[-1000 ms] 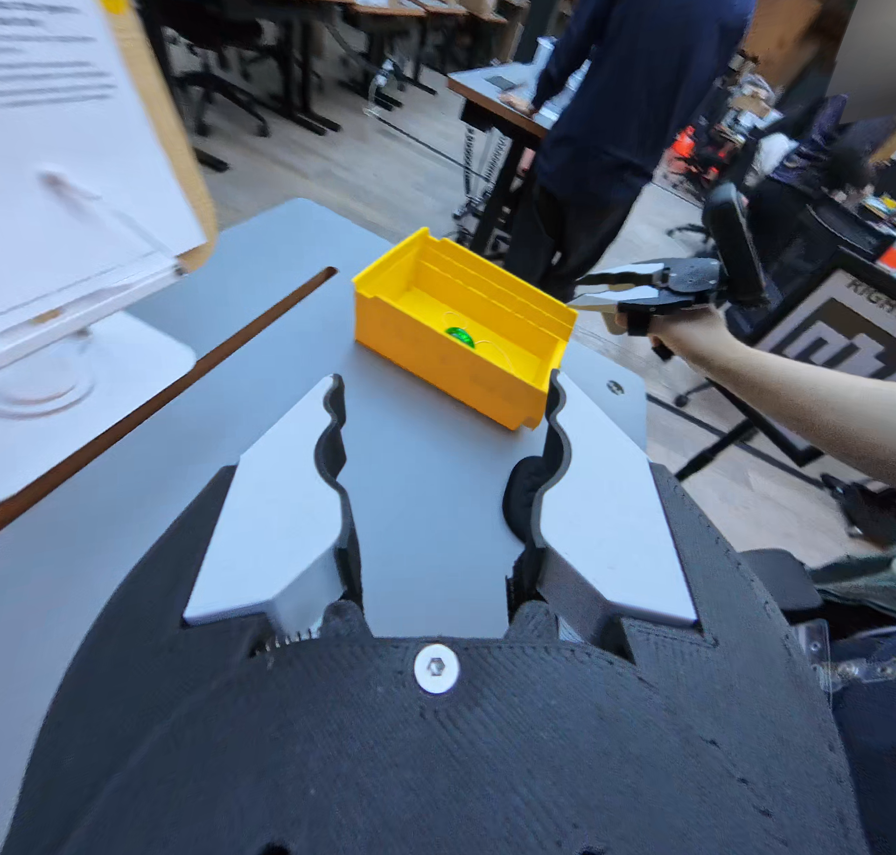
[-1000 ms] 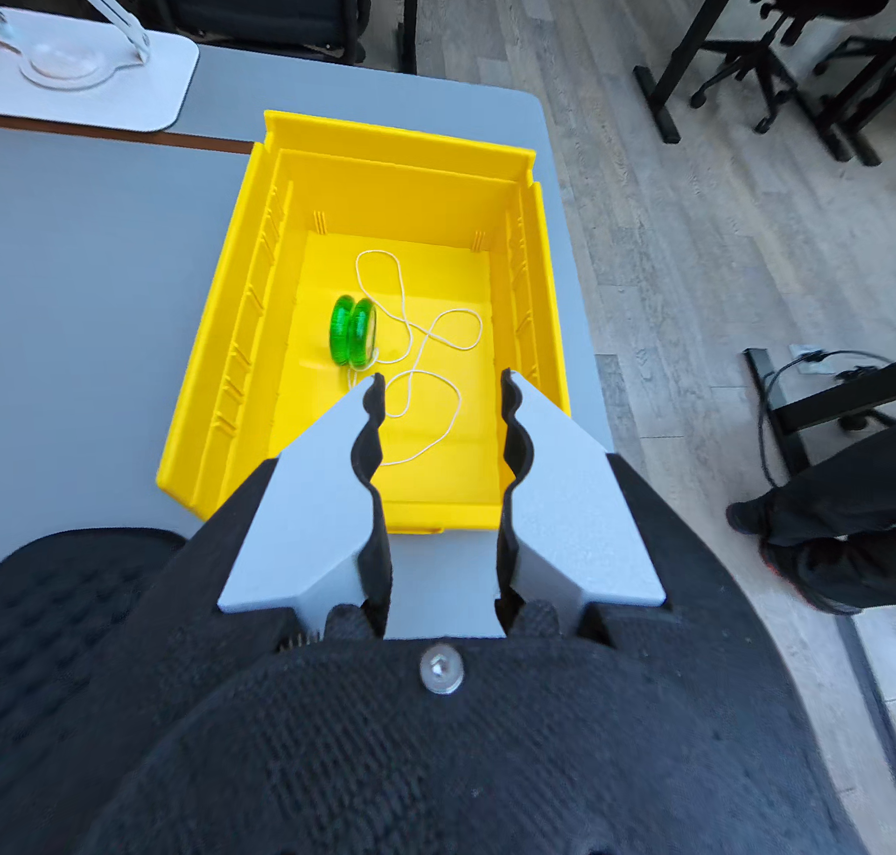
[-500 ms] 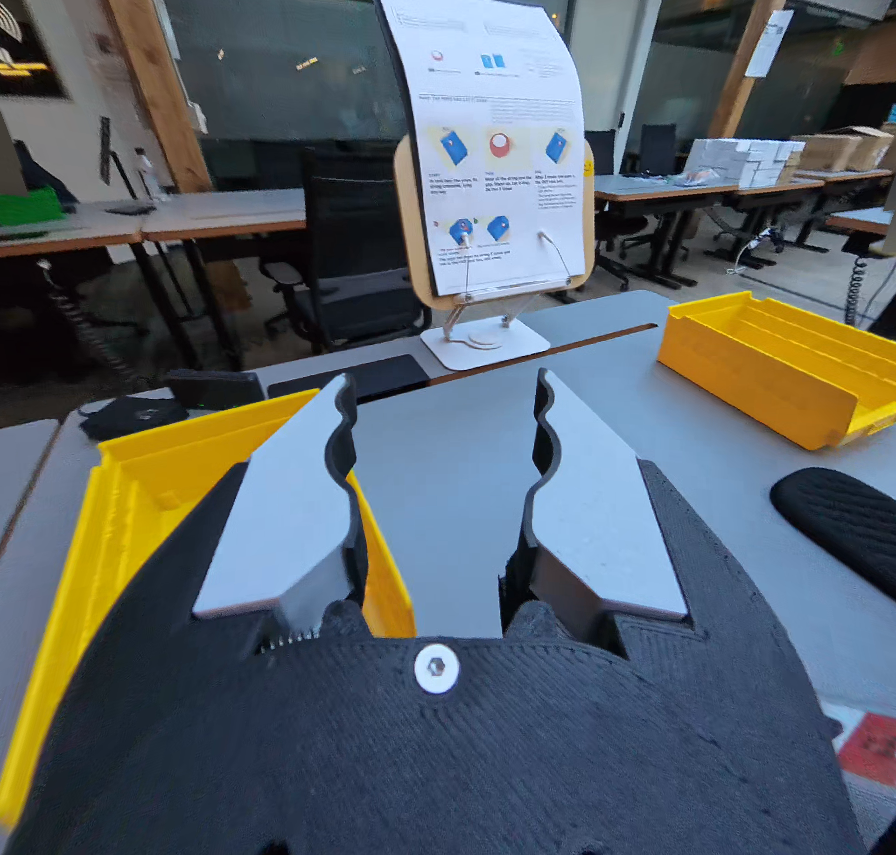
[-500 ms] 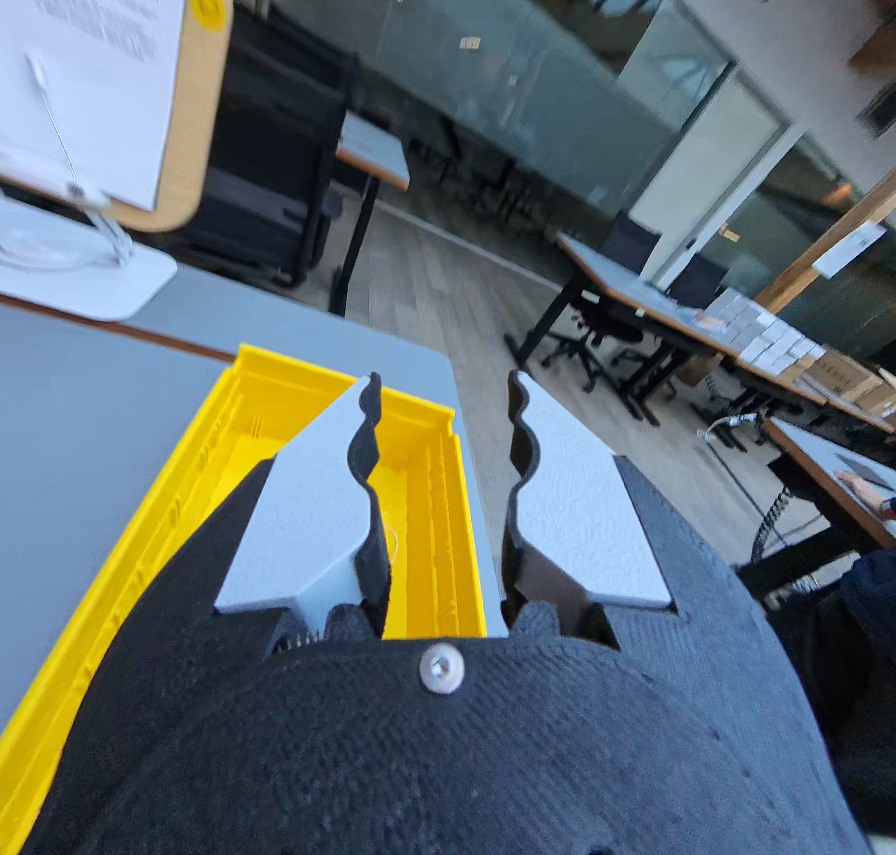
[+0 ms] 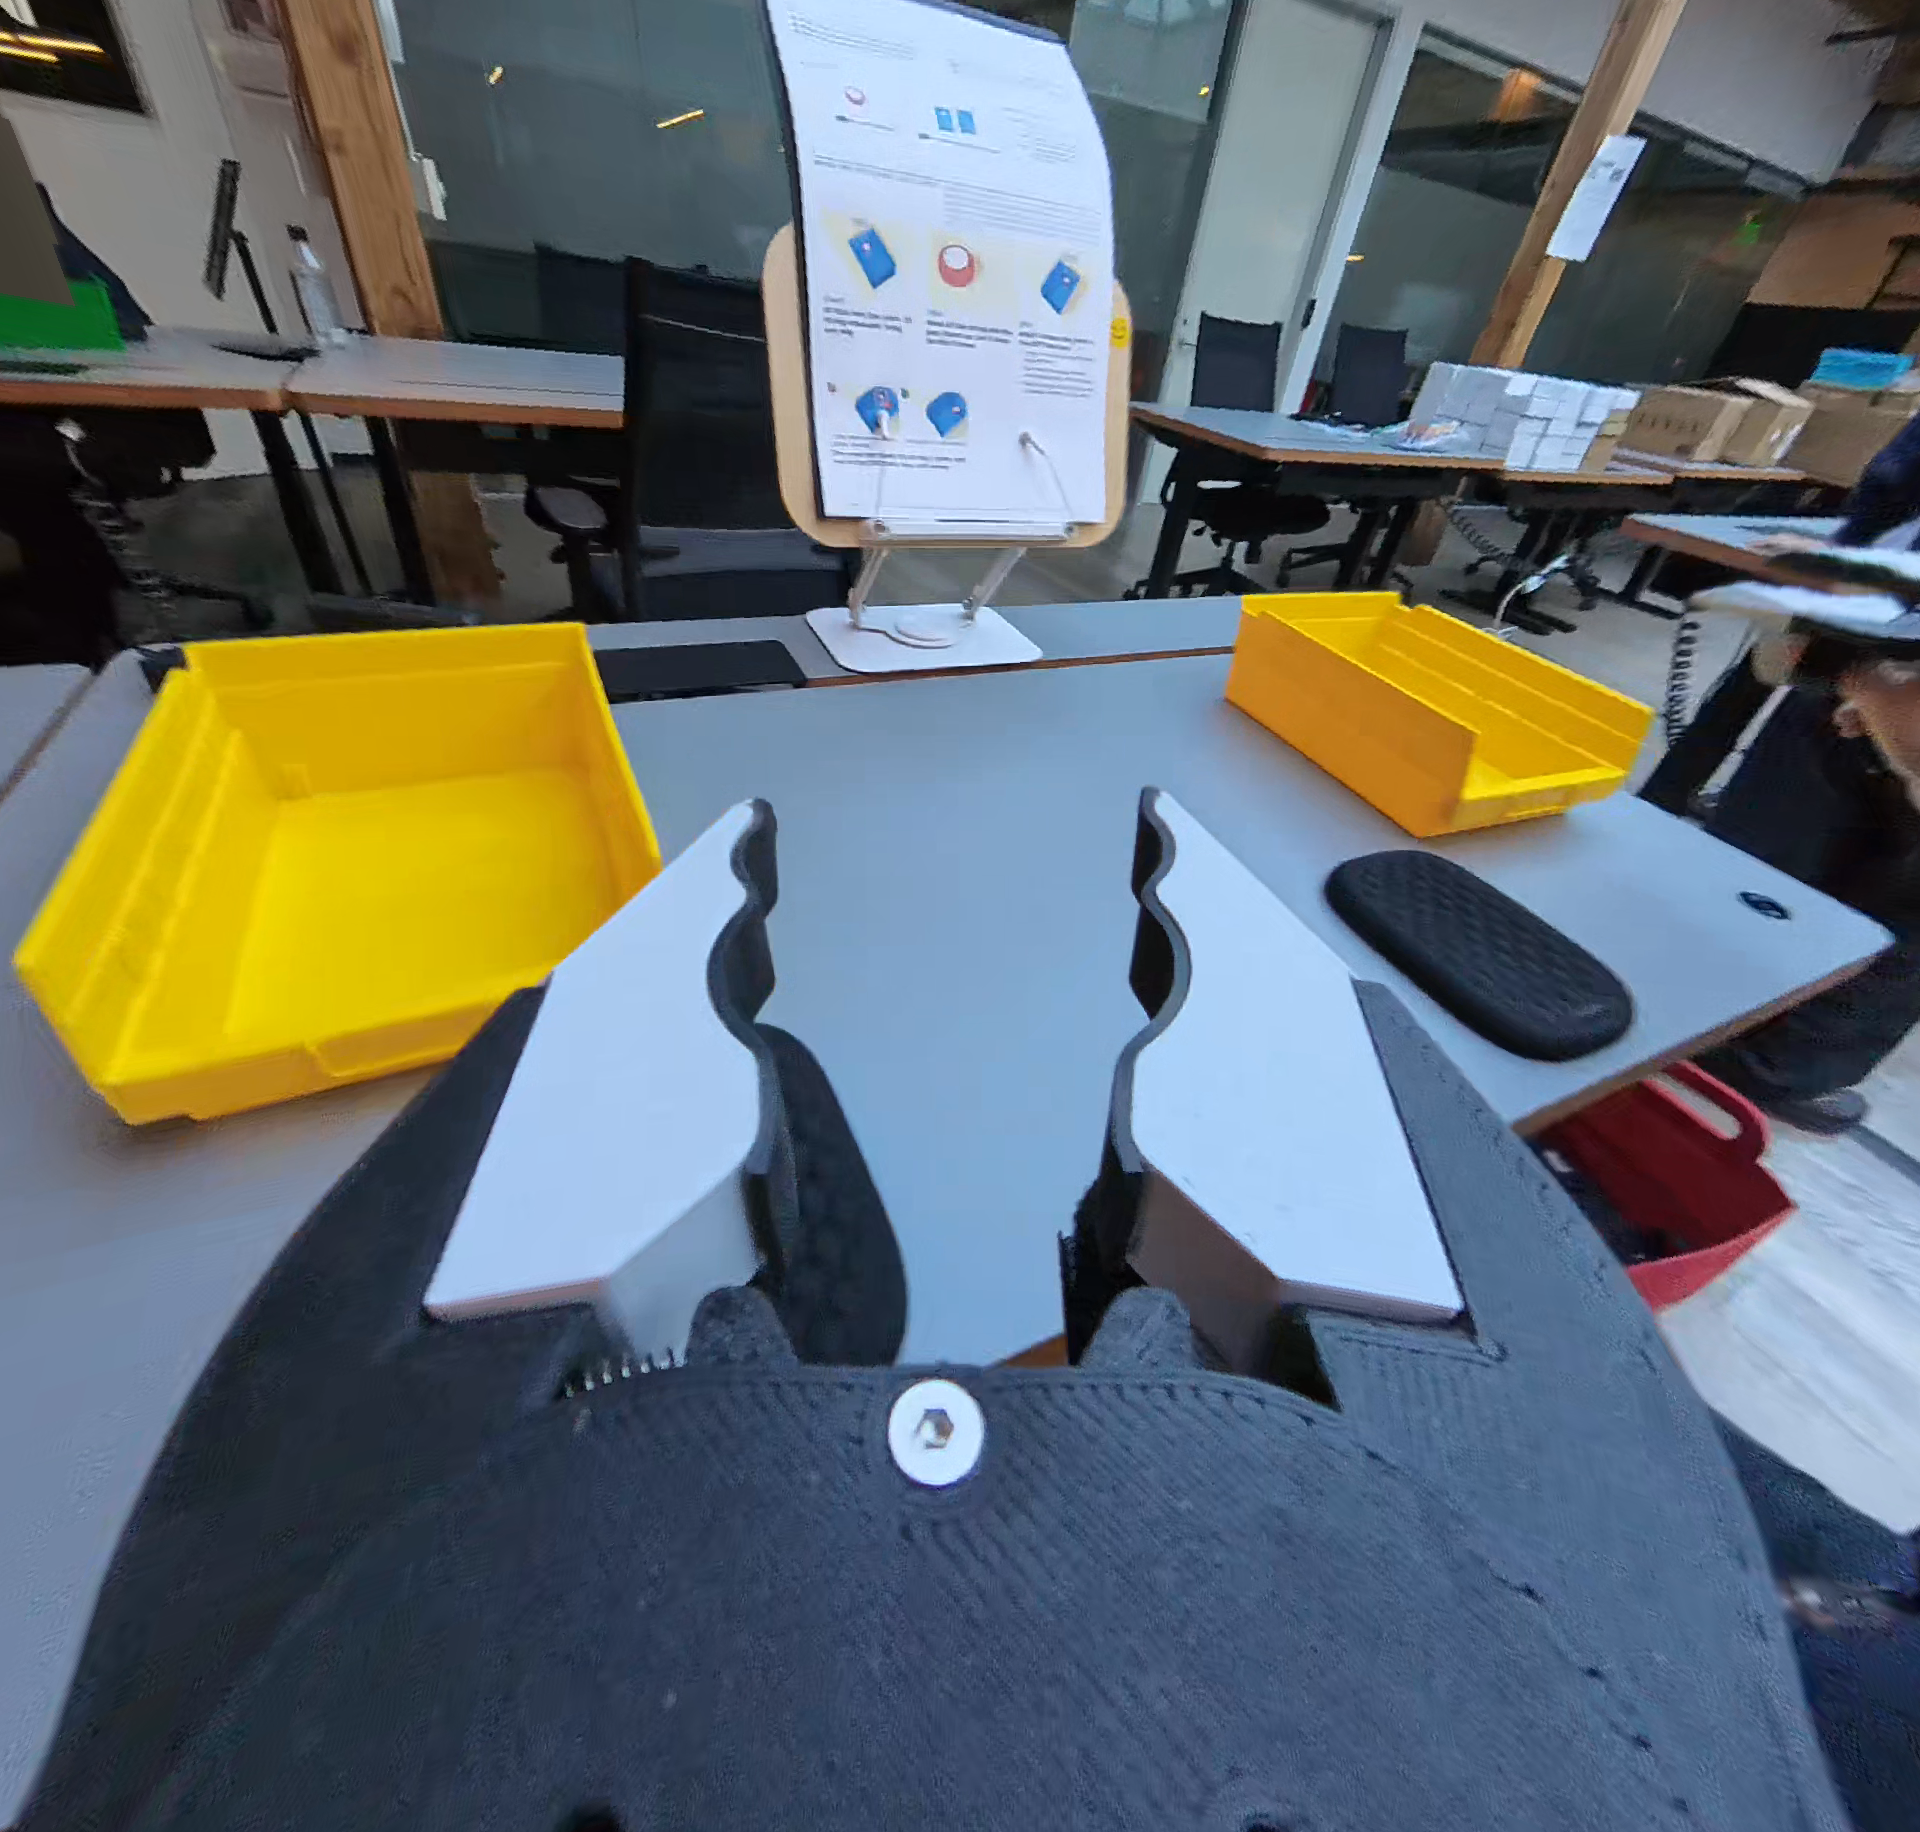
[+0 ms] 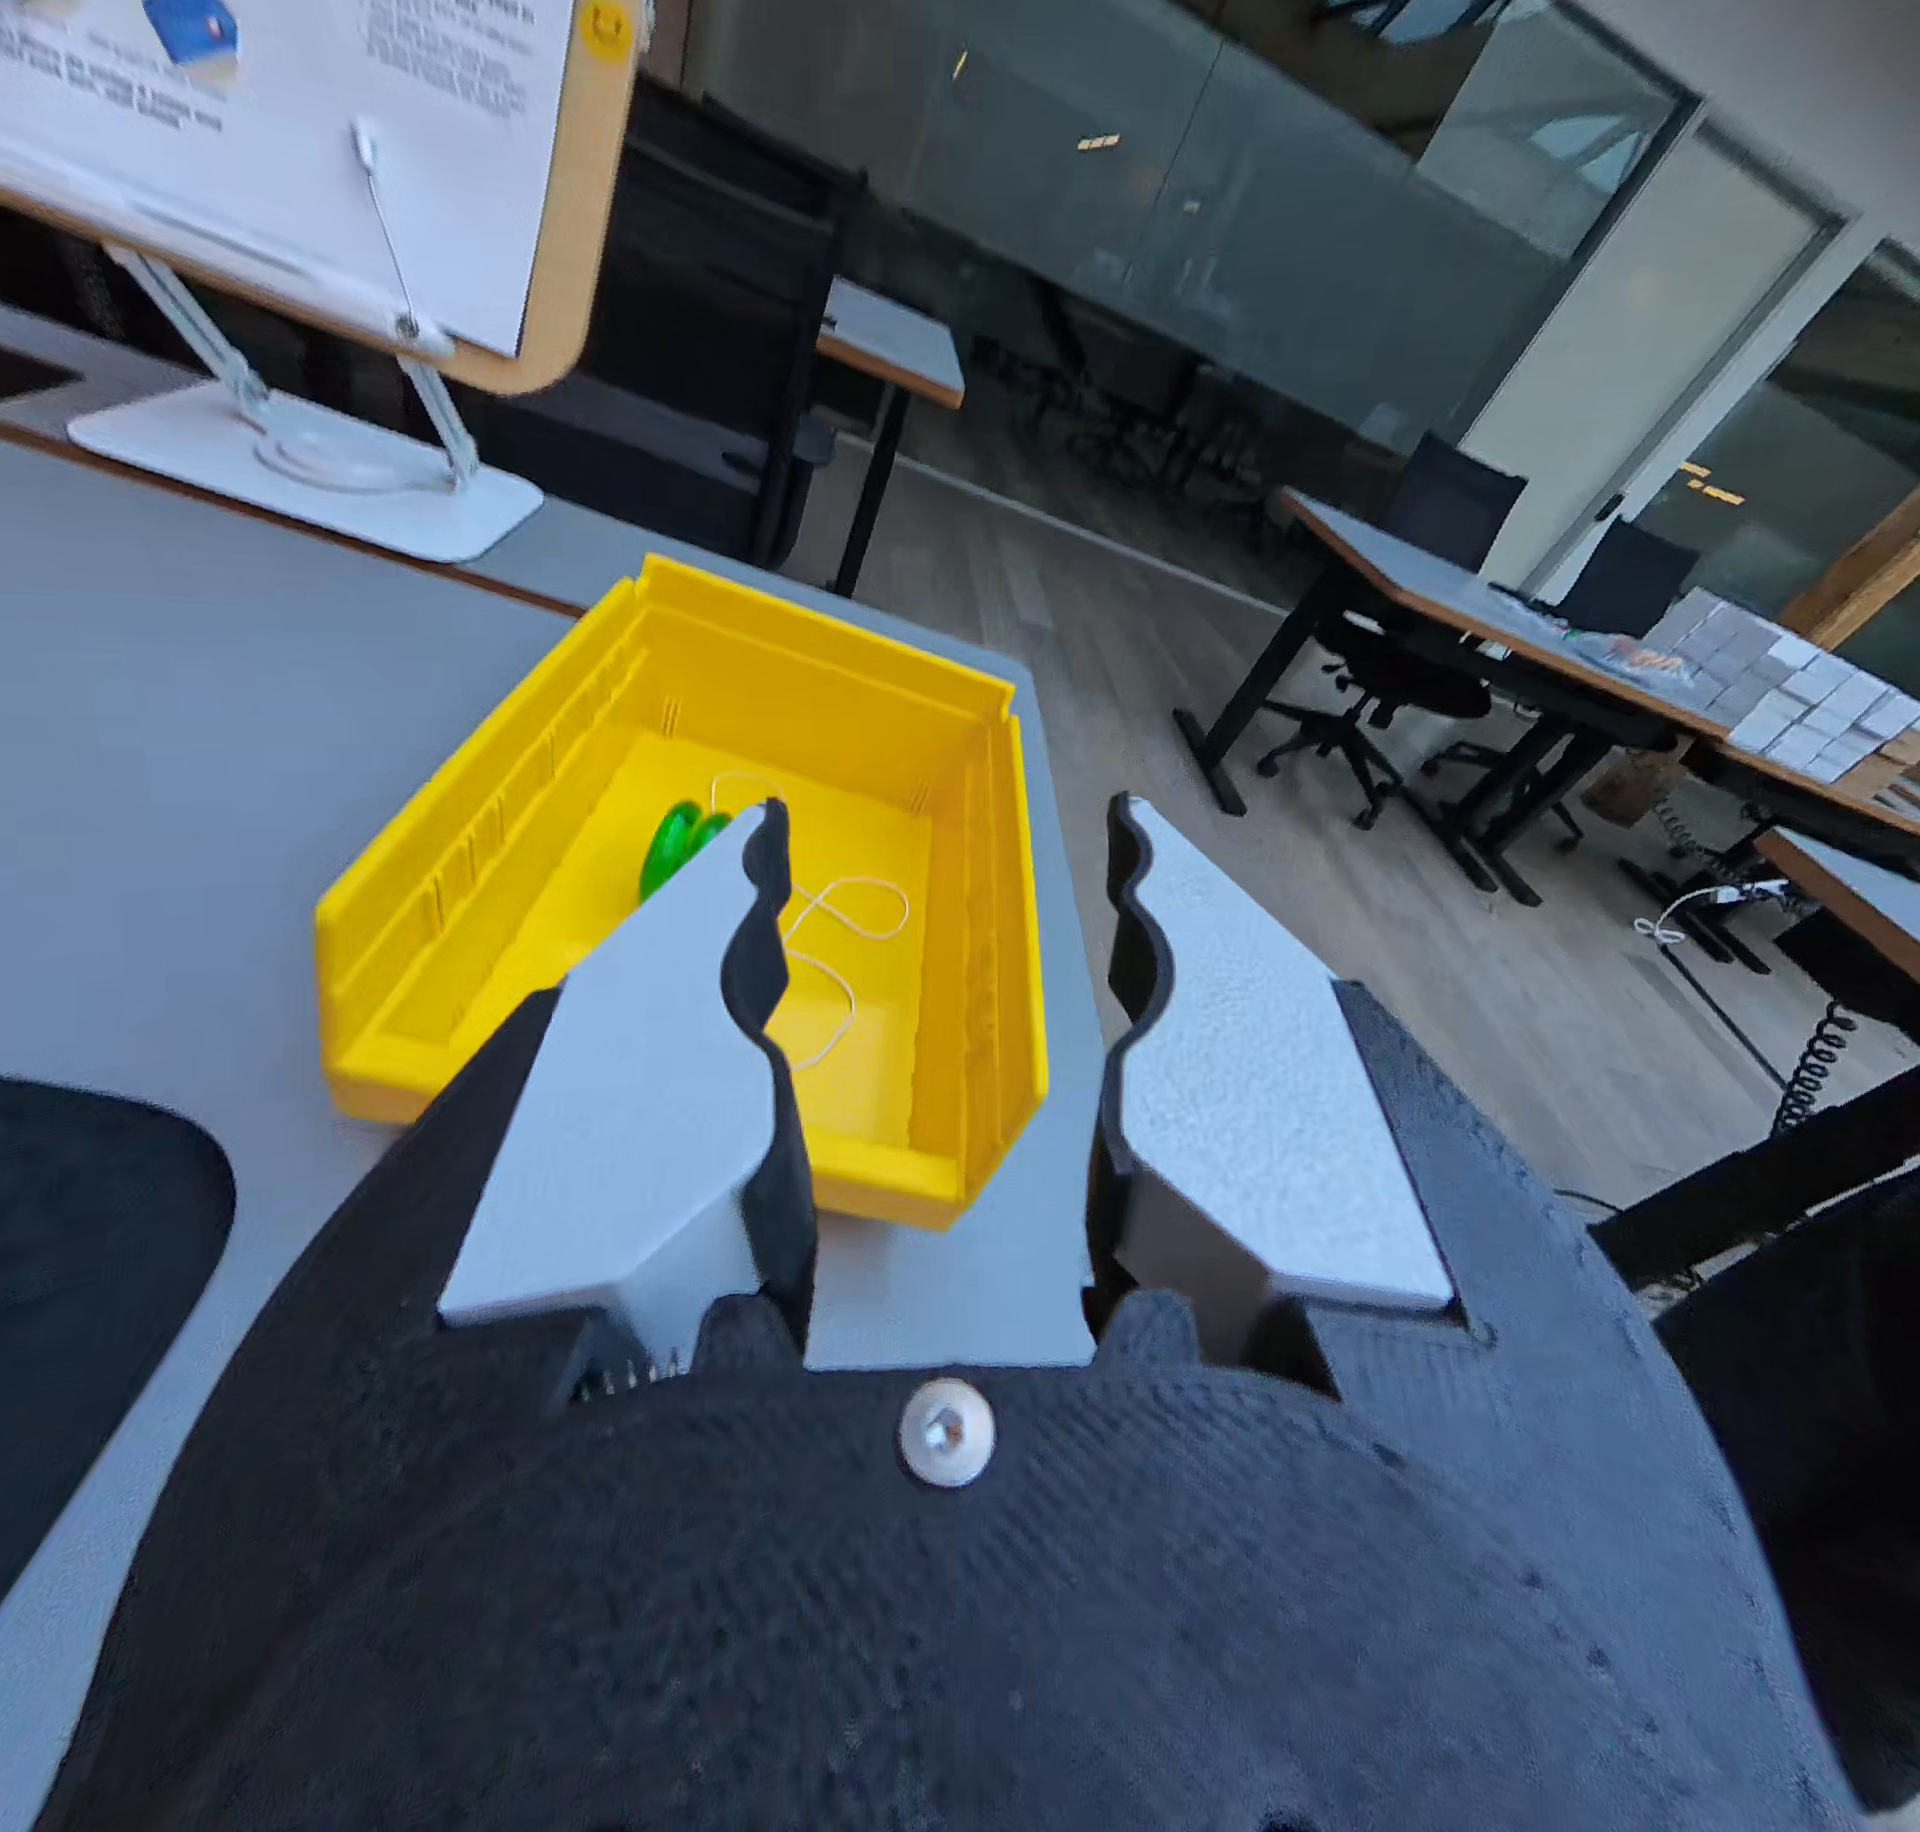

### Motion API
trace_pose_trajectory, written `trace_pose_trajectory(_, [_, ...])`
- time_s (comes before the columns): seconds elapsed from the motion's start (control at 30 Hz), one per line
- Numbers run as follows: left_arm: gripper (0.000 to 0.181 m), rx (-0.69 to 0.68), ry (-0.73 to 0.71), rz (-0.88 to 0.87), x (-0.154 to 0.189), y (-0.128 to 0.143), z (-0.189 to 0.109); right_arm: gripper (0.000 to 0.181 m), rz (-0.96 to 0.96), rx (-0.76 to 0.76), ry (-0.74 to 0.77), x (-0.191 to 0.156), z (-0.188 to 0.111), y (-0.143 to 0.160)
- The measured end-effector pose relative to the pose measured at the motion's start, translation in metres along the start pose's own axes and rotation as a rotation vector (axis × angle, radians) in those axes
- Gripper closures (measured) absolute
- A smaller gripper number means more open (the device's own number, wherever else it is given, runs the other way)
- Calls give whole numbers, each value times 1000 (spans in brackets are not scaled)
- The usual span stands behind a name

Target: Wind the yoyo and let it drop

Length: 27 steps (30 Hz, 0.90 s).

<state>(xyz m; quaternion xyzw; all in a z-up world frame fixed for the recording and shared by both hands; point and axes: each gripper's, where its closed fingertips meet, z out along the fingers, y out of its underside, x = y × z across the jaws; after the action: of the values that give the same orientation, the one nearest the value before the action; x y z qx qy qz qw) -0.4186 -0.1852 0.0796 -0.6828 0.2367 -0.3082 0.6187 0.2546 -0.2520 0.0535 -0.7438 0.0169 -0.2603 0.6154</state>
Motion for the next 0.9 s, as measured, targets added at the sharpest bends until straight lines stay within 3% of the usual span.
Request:
trace_pose_trajectory(0.17, [128, 94, -3, -50, 28, 16, -37, 120, 135, -104, -165, -13, -15, 42])
trace_pose_trajectory(0.3, [128, 23, -59, -36, 31, 50, -46, 133, 166, -177, -262, -41, -3, 52])
trace_pose_trajectory(0.5, [127, 7, -62, -65, 17, 64, -49, 133, 140, -406, -387, -90, 82, 69])
trace_pose_trajectory(0.7, [127, -33, -77, -114, -21, 87, -38, 120, 177, -654, -356, -120, 160, 113])
trace_pose_trajectory(0.77, [128, -36, -78, -141, -36, 90, -31, 130, 187, -719, -338, -125, 172, 123])
trace_pose_trajectory(0.8, [128, -39, -76, -154, -42, 90, -27, 147, 174, -749, -331, -124, 175, 127])
trace_pose_trajectory(0.9, [130, -52, -63, -164, -55, 86, -11, 151, 258, -716, -408, -124, 188, 116])
